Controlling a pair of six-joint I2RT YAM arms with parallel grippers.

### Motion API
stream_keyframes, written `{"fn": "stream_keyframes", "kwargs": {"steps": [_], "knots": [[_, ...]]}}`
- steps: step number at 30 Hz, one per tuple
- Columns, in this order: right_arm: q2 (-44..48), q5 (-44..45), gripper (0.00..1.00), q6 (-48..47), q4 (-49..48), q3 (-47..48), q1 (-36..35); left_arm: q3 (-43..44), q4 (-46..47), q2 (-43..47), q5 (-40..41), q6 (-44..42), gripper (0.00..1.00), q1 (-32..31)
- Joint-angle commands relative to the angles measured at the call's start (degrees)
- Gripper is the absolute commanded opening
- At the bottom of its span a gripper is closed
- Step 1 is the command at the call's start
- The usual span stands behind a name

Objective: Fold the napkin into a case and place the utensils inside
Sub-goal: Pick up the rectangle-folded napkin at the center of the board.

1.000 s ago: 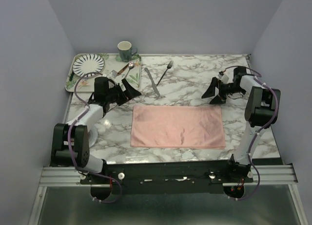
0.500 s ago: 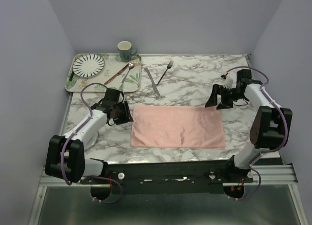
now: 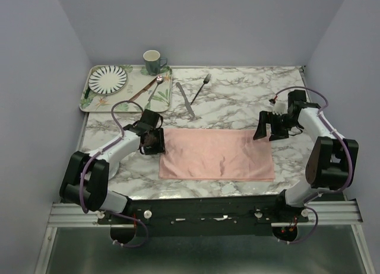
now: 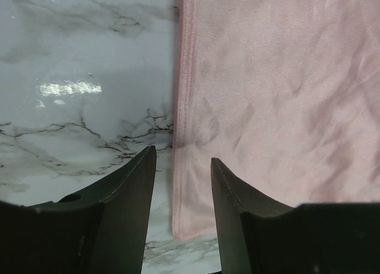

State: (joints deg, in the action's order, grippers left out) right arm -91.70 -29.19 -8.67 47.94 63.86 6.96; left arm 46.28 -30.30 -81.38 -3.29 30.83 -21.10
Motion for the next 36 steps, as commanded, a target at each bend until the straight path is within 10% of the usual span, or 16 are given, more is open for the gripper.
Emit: {"fn": "stream_keyframes", "kwargs": {"steps": [1,21,28,36], "knots": [[2.14,4.83,0.98,-1.88,2.24,-2.06,0.16,1.27,0.77,-1.32,2.06,-1.38,0.52,-2.27],[1.17,6.34,0.98,-1.27,5.14,-0.57,0.33,5.75,-0.98,-13.62,9.7,-6.04,0.36,-4.56],[-0.23,6.95,0.98,-1.18,4.97,0.48,0.33,6.45,-2.04,-16.0,9.88,-7.63,0.01,-3.25],[-0.06,5.29,0.98,-1.62,5.41,-0.13,0.33,10.14,-5.9,-11.53,8.21,-13.77,0.0,4.22]]}}
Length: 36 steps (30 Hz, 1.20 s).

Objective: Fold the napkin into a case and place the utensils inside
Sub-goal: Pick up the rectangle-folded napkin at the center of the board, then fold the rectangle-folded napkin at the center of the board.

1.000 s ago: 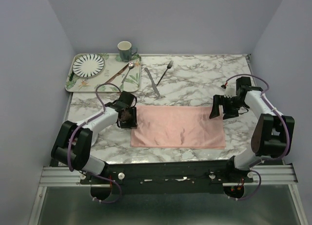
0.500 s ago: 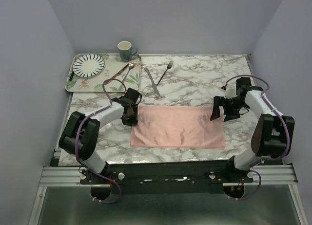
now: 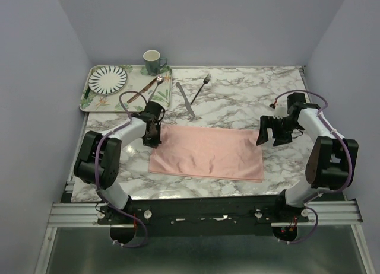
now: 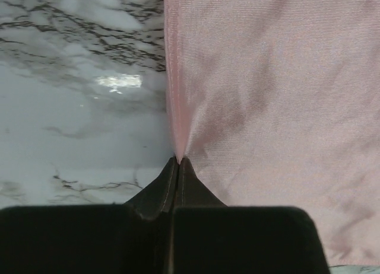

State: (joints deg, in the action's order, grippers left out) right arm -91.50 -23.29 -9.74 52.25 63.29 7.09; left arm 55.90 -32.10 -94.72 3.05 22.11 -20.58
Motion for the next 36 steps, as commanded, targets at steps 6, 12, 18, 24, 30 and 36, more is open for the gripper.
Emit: {"fn": "stream_keyframes", "kwargs": {"steps": [6,12,18,24,30,36], "knots": [[-0.51,-3.25,0.96,0.51,1.1,-1.58,0.2,5.53,-8.32,7.79,-6.47,-6.9,0.0,2.04],[-2.45,-4.31,0.95,1.47,0.4,-2.73,0.2,11.15,-10.7,7.71,-13.76,-2.61,0.0,-4.9],[-3.15,-6.41,0.94,1.48,1.45,-1.68,0.2,14.67,-9.13,4.02,-18.16,2.93,0.0,-12.45],[-2.54,-8.96,0.94,1.21,3.12,-1.32,0.2,19.15,-4.39,-3.45,-22.2,9.96,0.0,-18.61],[-2.8,-12.83,0.88,2.09,4.09,-1.59,0.38,23.98,1.15,-12.5,-24.92,16.55,0.0,-23.8],[-3.59,-16.7,0.77,3.67,3.48,-1.67,0.38,30.67,5.11,-20.68,-26.86,21.92,0.0,-27.75]]}}
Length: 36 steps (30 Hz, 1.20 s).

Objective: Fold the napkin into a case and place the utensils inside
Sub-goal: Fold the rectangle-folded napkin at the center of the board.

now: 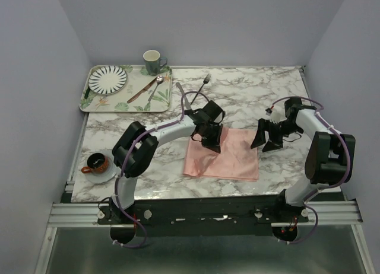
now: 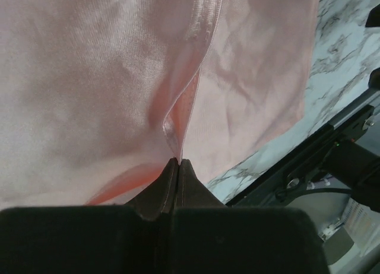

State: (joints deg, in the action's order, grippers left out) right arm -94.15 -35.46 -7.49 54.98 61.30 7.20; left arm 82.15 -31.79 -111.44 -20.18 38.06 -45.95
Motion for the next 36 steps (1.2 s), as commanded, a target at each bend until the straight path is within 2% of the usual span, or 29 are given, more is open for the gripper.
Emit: {"fn": "stream_keyframes", "kwargs": {"steps": [1,9,20,23,24,26,27,29,31,32,35,36], "knots": [[-1.04,-4.96,0.75,1.6,0.57,0.23,0.27,5.21,4.98,-4.83,-3.63,6.32,0.0,-2.65],[-2.79,-6.11,0.69,2.74,-1.1,-0.3,0.27,8.99,8.84,-9.85,-6.18,9.83,0.0,-3.44],[-3.06,-4.62,0.69,3.71,-2.33,-0.92,0.27,9.95,13.42,-12.84,-8.12,12.91,0.0,-3.62],[-2.88,-3.83,0.69,3.62,-2.16,-0.48,0.27,10.83,13.16,-13.81,-9.08,12.56,0.16,-3.53],[-2.8,-3.56,0.69,3.27,-1.72,0.13,0.27,11.01,12.29,-13.37,-9.08,12.21,0.32,-3.44],[-2.71,-2.51,0.69,2.74,-1.28,1.19,0.27,10.75,11.58,-12.06,-9.61,10.02,0.45,-3.18],[-2.71,-1.9,0.69,1.96,-0.76,1.98,0.27,10.4,11.14,-9.87,-9.61,8.79,0.52,-3.0],[-2.88,-0.15,0.69,0.99,-0.4,4.79,0.27,9.35,10.18,-7.14,-8.82,3.72,0.59,-1.95],[-3.23,1.0,0.69,-0.68,0.04,8.02,0.27,8.73,7.54,-3.18,-8.99,-0.95,0.61,-0.11],[-3.5,1.71,0.69,-1.38,0.21,9.18,0.27,7.34,6.66,-1.87,-11.08,-8.89,0.61,0.6],[-5.77,1.71,0.69,-3.93,1.88,14.96,0.18,1.91,1.48,5.24,-13.64,-24.12,0.61,2.88],[-6.48,1.71,0.69,-4.29,2.67,16.73,-0.08,-0.13,-0.97,9.88,-14.61,-34.97,0.61,3.06]]}}
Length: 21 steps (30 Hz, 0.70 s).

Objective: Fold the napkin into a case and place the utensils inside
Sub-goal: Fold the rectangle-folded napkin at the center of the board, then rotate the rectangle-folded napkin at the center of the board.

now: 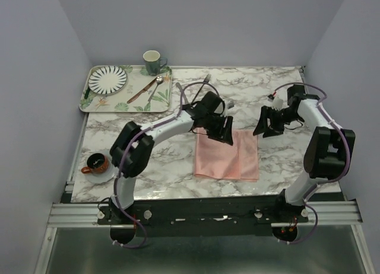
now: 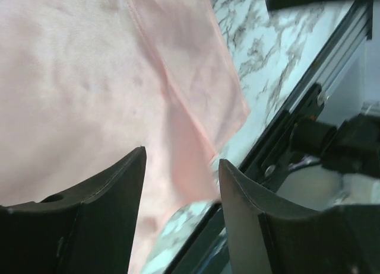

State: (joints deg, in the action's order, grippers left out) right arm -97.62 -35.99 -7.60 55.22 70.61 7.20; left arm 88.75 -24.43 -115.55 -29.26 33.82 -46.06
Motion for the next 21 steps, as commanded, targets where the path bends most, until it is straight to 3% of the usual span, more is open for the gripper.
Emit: {"fn": "stream_keyframes", "kwargs": {"steps": [1,3,7,12,21], "knots": [[-4.84,2.32,0.7,-5.14,2.87,8.92,-0.26,-8.84,-9.58,16.47,-6.68,-36.14,0.6,3.43],[-6.34,2.24,0.7,-5.76,3.4,13.12,-1.39,-14.73,-13.87,23.31,-8.7,-49.9,0.56,3.18],[-10.65,2.68,0.72,-5.85,2.79,18.15,-4.12,-20.63,-20.83,28.53,-7.22,-62.09,0.47,-0.33],[-16.54,1.01,0.76,-3.4,1.56,21.23,-6.93,-27.04,-20.24,29.59,-2.75,-64.94,0.34,-5.08],[-21.55,0.13,0.81,-1.81,0.32,24.14,-10.1,-33.29,-9.69,25.73,7.28,-61.61,0.33,-12.12]]}}
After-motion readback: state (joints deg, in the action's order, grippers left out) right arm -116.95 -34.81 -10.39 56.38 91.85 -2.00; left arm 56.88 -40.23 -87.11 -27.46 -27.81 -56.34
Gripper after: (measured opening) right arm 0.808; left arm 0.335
